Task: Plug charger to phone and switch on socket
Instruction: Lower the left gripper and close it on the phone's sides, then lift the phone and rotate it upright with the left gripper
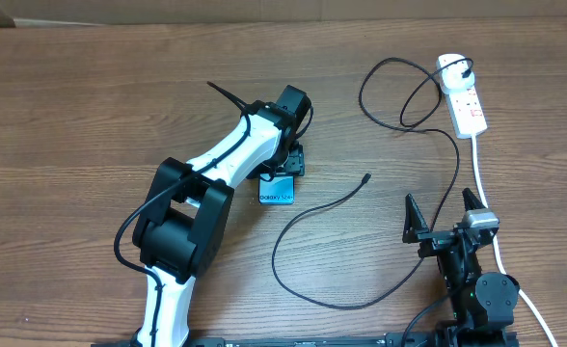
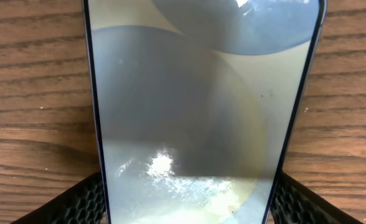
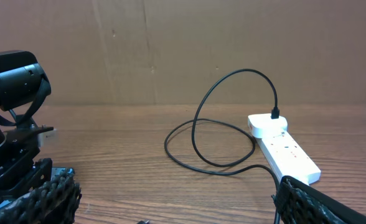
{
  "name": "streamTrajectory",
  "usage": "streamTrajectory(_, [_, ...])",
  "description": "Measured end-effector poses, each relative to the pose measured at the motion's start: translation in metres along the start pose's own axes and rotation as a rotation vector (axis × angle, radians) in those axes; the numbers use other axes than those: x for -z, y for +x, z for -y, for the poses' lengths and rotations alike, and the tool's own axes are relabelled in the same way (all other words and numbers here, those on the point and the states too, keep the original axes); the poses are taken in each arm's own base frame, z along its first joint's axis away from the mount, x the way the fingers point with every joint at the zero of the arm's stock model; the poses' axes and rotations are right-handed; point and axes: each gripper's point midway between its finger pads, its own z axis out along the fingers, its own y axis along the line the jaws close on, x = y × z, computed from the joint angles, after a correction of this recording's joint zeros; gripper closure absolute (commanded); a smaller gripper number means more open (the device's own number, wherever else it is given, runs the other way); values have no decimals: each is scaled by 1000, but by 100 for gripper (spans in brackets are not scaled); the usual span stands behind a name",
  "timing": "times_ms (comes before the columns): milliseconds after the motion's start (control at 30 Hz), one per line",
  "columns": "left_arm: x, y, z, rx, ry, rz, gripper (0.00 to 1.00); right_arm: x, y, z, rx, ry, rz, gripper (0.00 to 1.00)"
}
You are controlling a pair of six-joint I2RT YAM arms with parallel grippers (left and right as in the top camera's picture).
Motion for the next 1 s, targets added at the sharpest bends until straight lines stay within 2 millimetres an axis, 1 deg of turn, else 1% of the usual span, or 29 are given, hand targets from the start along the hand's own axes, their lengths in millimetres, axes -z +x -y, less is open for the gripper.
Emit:
streamTrajectory(200, [0,1,0,0,-1,-6,25,0,0,0,0,0,0,0])
streamTrajectory(467, [3,12,-4,-1,-14,-57,27,0,0,0,0,0,0,0])
streamTrajectory(567, [4,12,-2,-1,-11,-70,28,0,0,0,0,0,0,0])
streamTrajectory(800, [12,8,4,3,15,-77,29,0,0,0,0,0,0,0])
streamTrajectory(1000, [20,11,4,23,48,-122,30,0,0,0,0,0,-1,0])
